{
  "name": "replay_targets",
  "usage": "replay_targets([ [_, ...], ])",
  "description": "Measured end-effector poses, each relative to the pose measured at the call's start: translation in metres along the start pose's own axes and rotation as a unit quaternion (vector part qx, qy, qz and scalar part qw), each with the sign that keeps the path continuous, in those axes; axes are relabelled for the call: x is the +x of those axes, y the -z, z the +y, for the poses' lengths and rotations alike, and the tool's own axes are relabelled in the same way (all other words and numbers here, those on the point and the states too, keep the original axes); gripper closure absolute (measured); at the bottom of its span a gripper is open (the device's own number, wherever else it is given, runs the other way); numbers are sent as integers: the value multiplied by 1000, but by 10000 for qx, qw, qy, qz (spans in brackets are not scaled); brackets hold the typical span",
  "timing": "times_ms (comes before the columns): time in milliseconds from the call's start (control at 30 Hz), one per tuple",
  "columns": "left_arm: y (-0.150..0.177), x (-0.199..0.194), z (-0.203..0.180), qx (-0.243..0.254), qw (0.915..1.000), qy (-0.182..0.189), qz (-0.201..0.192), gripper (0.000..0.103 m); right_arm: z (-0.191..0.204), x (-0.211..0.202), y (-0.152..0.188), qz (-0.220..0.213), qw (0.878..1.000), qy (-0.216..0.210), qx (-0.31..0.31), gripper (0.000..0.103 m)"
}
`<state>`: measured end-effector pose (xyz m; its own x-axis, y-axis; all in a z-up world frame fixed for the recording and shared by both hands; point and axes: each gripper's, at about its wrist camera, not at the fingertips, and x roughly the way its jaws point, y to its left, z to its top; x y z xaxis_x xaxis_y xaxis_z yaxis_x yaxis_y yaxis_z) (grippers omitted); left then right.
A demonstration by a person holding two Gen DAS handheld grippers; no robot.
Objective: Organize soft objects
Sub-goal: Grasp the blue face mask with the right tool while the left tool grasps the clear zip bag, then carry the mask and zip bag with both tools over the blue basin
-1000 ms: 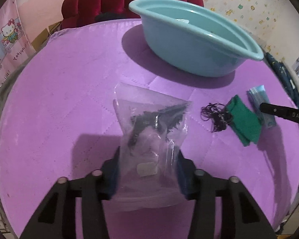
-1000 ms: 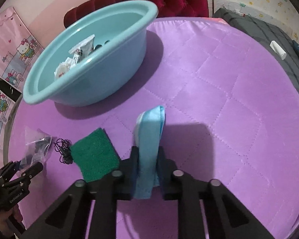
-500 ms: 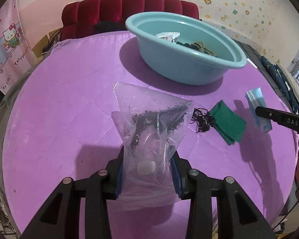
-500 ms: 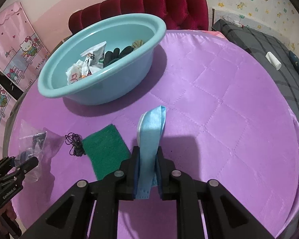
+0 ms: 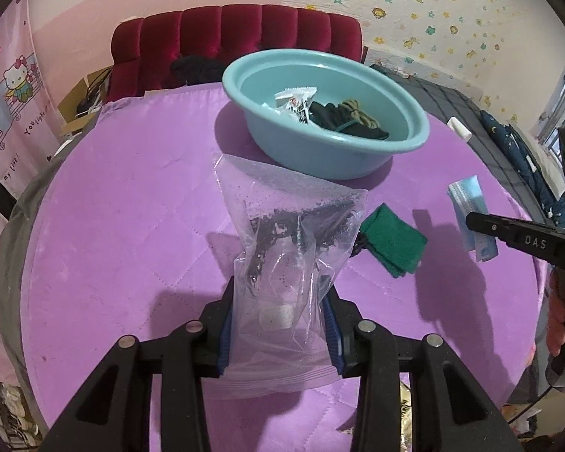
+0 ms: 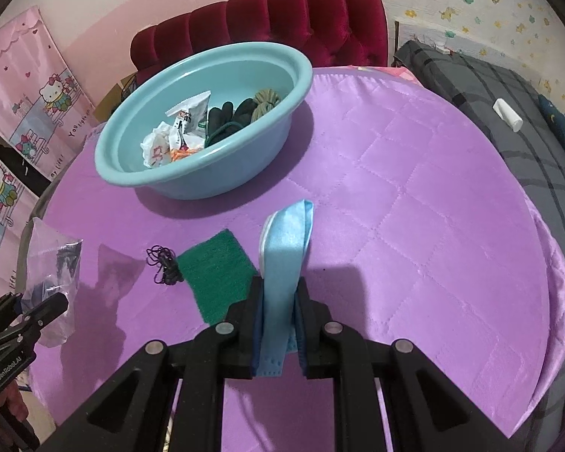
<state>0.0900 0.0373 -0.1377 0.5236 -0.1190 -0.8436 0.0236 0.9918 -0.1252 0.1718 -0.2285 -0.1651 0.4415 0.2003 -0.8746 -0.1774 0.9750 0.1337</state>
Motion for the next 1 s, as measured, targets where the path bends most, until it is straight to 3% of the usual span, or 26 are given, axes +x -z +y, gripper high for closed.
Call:
replay_targets([
  [433, -22, -30, -10, 118, 9999, 62, -81, 60, 8, -28, -19, 92, 9999, 60, 5, 88],
  [1000, -89, -28, -23, 499, 9985, 55, -212, 60, 34, -46, -86, 47, 9995, -31, -317, 88],
])
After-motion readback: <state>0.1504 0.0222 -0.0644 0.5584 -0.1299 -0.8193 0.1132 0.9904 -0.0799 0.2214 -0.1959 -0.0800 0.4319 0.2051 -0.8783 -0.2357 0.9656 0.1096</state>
